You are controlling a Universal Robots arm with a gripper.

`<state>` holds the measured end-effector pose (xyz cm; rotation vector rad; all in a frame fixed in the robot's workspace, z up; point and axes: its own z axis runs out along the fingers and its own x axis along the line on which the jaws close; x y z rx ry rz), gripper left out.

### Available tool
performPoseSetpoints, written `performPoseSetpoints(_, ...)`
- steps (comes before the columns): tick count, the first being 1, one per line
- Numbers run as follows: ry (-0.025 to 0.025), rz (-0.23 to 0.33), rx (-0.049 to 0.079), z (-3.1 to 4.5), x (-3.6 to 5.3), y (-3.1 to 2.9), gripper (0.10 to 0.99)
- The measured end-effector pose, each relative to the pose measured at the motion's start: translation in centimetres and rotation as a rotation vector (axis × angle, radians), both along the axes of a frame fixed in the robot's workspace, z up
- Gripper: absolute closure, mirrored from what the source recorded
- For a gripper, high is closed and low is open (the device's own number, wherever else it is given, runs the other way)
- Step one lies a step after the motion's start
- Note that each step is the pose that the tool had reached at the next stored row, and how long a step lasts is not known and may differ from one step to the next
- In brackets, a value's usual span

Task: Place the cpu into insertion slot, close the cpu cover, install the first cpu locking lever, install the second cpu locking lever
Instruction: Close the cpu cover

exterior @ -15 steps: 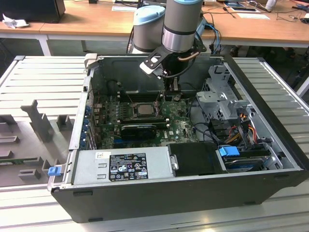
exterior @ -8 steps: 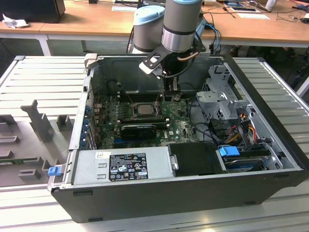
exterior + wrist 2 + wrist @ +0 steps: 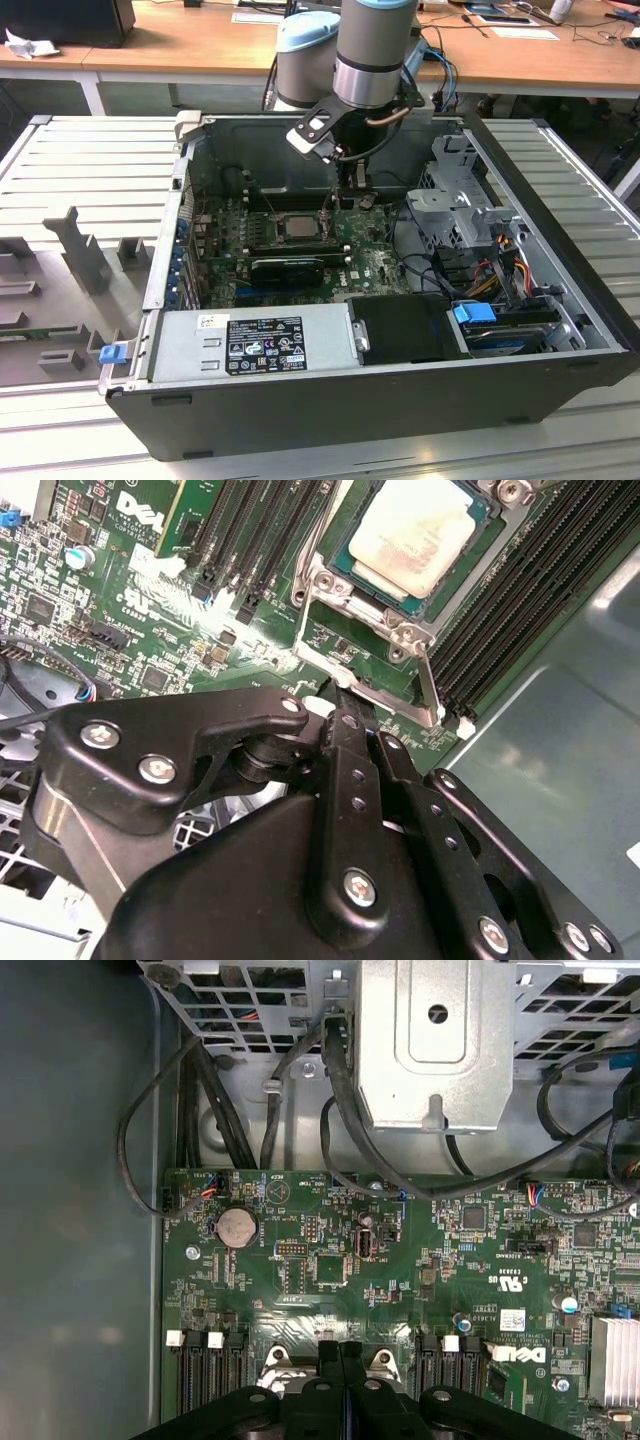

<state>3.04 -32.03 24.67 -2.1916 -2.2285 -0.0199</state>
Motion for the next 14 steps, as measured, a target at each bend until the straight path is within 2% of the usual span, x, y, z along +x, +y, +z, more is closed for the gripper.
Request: performPoseSetpoints(14,0.0,0.0,0.0,0.0,-0.4,0.0,0.98)
